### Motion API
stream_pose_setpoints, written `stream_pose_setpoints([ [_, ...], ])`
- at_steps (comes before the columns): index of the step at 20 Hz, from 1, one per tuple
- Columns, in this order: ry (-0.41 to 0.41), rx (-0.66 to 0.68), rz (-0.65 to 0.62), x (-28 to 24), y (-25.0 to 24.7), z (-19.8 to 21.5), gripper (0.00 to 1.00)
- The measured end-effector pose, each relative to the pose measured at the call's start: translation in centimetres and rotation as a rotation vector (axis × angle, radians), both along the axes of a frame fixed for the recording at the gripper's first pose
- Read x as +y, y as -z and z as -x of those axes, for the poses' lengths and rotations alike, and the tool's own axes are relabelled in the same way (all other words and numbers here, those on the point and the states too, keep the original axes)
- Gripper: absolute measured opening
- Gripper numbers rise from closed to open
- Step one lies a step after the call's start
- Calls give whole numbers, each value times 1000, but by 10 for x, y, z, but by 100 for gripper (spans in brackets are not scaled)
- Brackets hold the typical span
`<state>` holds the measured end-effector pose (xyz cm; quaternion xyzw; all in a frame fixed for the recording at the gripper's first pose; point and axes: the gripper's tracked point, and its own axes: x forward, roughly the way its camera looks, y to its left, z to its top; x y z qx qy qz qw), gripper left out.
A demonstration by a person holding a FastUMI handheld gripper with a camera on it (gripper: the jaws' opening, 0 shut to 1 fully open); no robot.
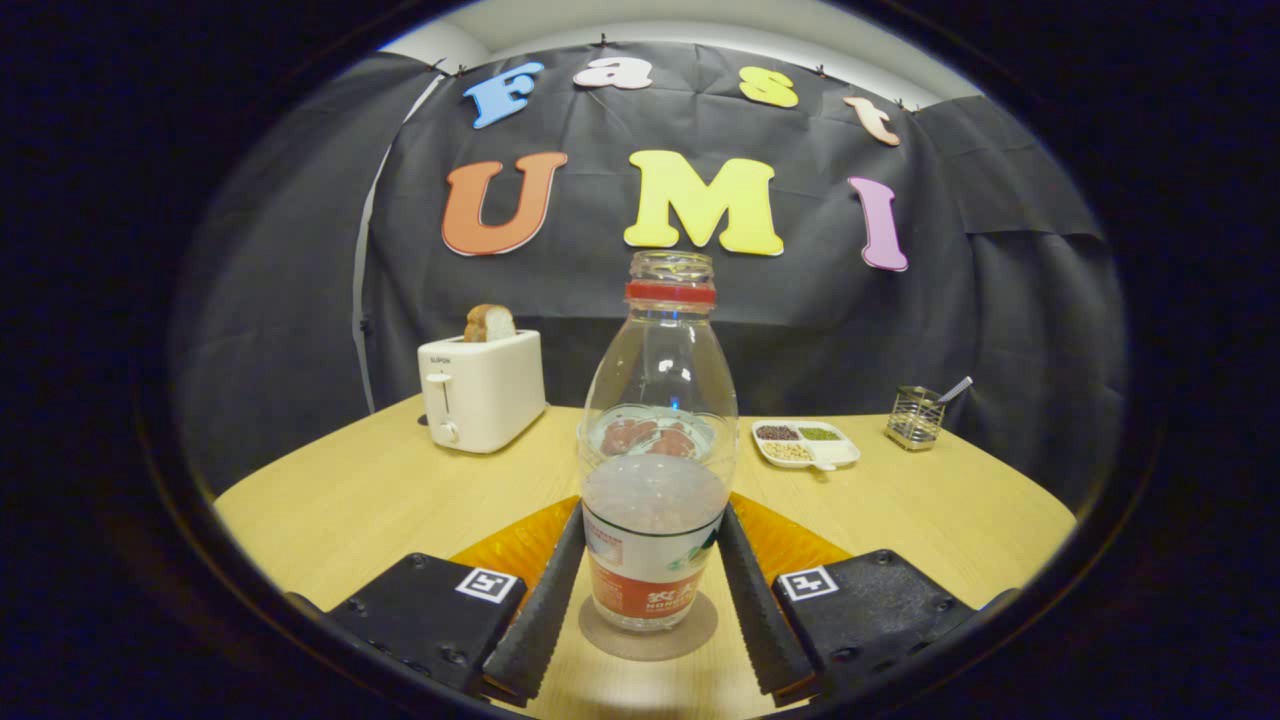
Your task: Take the bottle from table, then pour the juice into the cup, finally place the bottle on the coaster
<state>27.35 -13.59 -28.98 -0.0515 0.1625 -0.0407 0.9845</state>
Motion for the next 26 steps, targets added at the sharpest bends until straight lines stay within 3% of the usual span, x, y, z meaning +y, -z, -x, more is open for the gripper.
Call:
stream_pose_setpoints([
  [12, -10, 27, 18, -2, 14, -2, 83],
  [13, -11, 39, 30, -2, 15, 0, 86],
  [15, -17, 34, 35, 1, 10, 1, 100],
  [26, -22, -41, 33, 10, -43, 34, 100],
])
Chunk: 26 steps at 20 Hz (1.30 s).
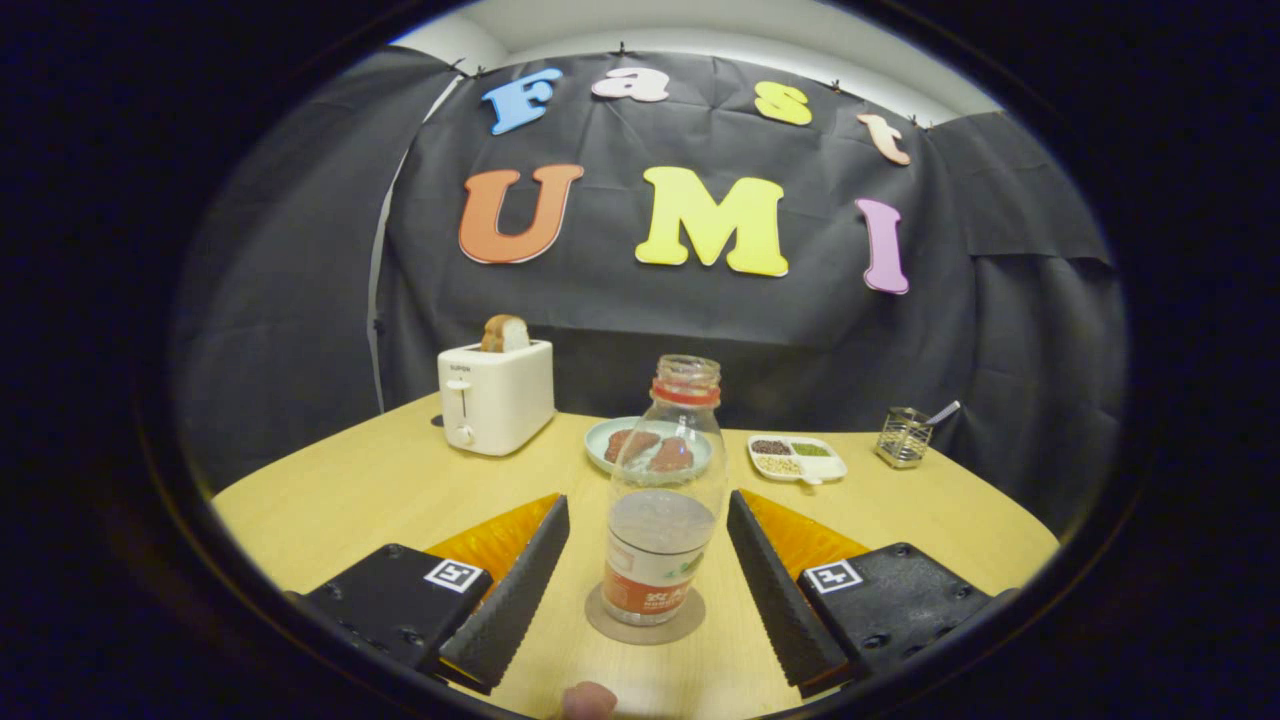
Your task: Take the bottle from table, then pour the juice into the cup, finally place the bottle on the coaster
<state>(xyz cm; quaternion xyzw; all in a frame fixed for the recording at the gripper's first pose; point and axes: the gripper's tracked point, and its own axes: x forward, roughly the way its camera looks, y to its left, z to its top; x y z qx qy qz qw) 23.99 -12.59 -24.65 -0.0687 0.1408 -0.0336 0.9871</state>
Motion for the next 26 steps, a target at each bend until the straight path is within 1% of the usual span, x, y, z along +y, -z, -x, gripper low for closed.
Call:
stream_pose_setpoints([
  [2, 10, -9, -8, 1, -18, 16, 100],
  [4, 23, -42, -11, 5, -49, 40, 100],
  [6, 16, -82, -37, 16, -86, 64, 100],
  [8, -9, -124, -84, 30, -125, 91, 100],
  [10, 2, -155, -82, 28, -158, 121, 100],
  [12, -5, -158, -62, 34, -179, 155, 100],
  [15, -41, -157, -44, 45, -203, 200, 100],
  [18, -67, -176, -92, 58, -220, 233, 100],
  [21, -92, -201, -108, 66, -234, 258, 100],
  [26, -89, -217, -101, 75, -252, 285, 100],
])
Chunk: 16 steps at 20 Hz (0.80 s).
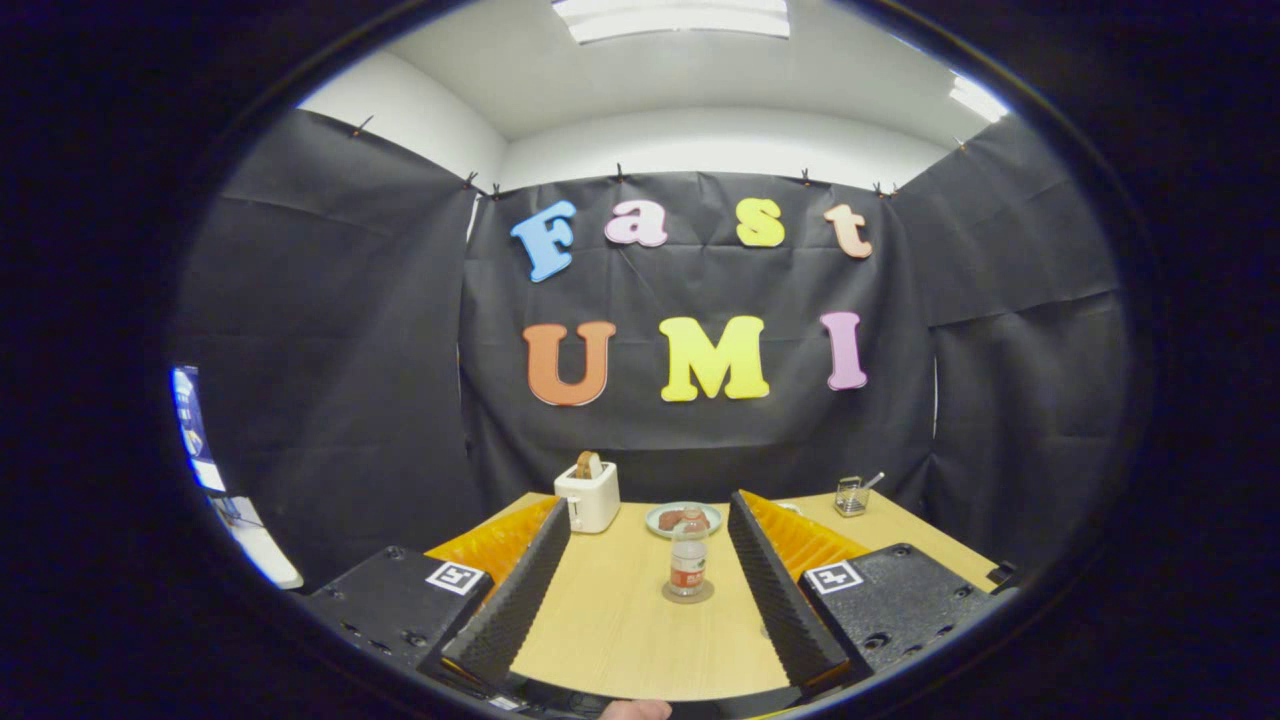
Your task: Take the bottle from table, then pour the juice into the cup, finally place the bottle on the coaster
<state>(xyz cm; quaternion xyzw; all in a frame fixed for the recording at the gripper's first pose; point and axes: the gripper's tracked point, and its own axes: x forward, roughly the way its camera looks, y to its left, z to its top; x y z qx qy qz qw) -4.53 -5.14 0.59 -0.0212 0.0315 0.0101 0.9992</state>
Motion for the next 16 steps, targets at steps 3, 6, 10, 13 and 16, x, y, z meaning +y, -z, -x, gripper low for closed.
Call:
stream_pose_setpoints([
  [3, -12, 12, -16, 9, 2, 11, 100],
  [6, -25, 5, -24, 18, -2, 19, 100],
  [10, -37, 6, -14, 22, 0, 24, 100],
  [13, -38, 5, -21, 20, 1, 25, 100],
  [16, -26, 12, -33, 14, 4, 24, 100],
])
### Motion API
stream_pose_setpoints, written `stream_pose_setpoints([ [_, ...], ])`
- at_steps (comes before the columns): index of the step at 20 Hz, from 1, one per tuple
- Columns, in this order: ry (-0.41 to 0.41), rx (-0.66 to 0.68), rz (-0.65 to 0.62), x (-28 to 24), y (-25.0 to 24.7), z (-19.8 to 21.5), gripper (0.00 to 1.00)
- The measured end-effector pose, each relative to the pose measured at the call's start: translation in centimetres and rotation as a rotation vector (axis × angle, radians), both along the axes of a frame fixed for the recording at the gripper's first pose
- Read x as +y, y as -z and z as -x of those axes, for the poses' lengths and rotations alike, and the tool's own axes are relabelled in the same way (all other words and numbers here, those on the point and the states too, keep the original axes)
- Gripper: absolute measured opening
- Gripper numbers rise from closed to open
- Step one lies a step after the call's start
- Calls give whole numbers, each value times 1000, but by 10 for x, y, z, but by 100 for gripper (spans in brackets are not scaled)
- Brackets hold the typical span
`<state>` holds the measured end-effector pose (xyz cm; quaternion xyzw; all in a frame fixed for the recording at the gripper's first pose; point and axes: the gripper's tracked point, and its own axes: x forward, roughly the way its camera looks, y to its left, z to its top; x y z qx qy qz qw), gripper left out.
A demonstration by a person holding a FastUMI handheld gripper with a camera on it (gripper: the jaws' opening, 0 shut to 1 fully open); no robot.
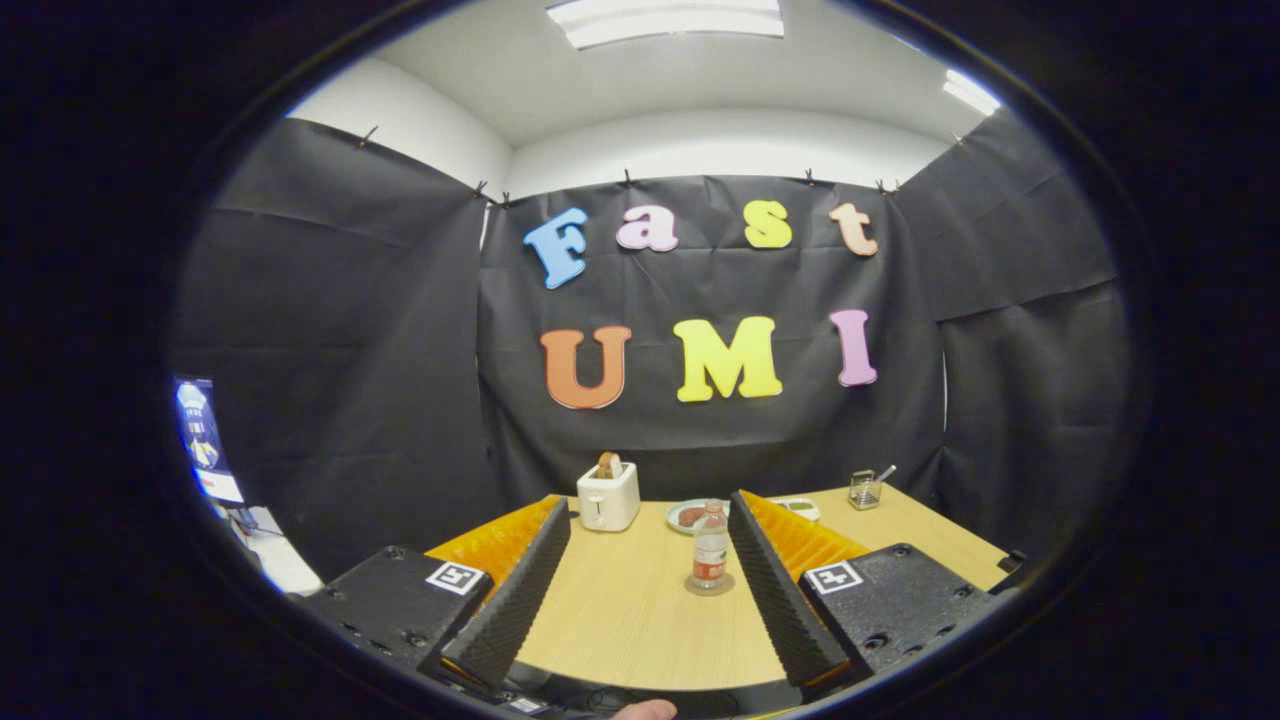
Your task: Take the bottle from table, then pour the juice into the cup, finally place the bottle on the coaster
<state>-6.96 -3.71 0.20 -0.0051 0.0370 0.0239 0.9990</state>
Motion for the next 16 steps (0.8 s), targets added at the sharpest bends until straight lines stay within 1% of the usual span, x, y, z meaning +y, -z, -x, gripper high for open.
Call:
stream_pose_setpoints([
  [2, -1, -7, -6, -2, -2, -2, 100],
  [5, 27, -1, 3, -11, 2, -6, 100],
  [16, 29, 11, 10, -15, 9, -12, 100],
])
